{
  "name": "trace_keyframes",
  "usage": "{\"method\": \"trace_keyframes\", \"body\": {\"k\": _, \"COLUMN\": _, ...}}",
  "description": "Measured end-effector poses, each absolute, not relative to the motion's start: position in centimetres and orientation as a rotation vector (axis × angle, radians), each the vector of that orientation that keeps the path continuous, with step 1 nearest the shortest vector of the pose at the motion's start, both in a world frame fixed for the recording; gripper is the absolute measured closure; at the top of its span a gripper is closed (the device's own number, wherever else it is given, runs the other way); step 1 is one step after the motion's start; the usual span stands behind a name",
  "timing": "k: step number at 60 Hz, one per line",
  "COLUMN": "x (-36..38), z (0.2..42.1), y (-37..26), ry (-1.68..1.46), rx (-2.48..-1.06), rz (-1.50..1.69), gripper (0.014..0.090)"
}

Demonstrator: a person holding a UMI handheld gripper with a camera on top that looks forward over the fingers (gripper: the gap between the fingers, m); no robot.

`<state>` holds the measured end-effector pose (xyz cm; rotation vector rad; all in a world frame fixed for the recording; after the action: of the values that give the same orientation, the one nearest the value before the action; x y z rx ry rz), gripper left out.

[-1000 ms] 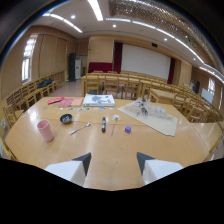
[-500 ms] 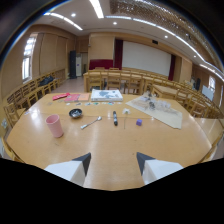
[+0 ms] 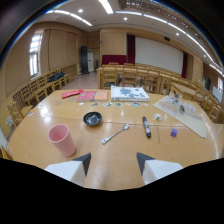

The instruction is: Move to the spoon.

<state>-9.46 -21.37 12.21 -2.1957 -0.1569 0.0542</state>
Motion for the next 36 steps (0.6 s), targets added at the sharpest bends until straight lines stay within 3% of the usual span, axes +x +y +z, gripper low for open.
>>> {"method": "trace_keyframes", "body": {"k": 17, "x": -12.0, "z": 5.7, "y": -11.6, "ry": -0.118, "rx": -2.316, "rz": 0.102, "gripper": 0.0187}}
{"method": "trace_keyframes", "body": {"k": 36, "x": -11.5, "z": 2.4, "y": -7.8, "ry": -0.114, "rx": -2.38, "rz": 0.079, "gripper": 0.0196}}
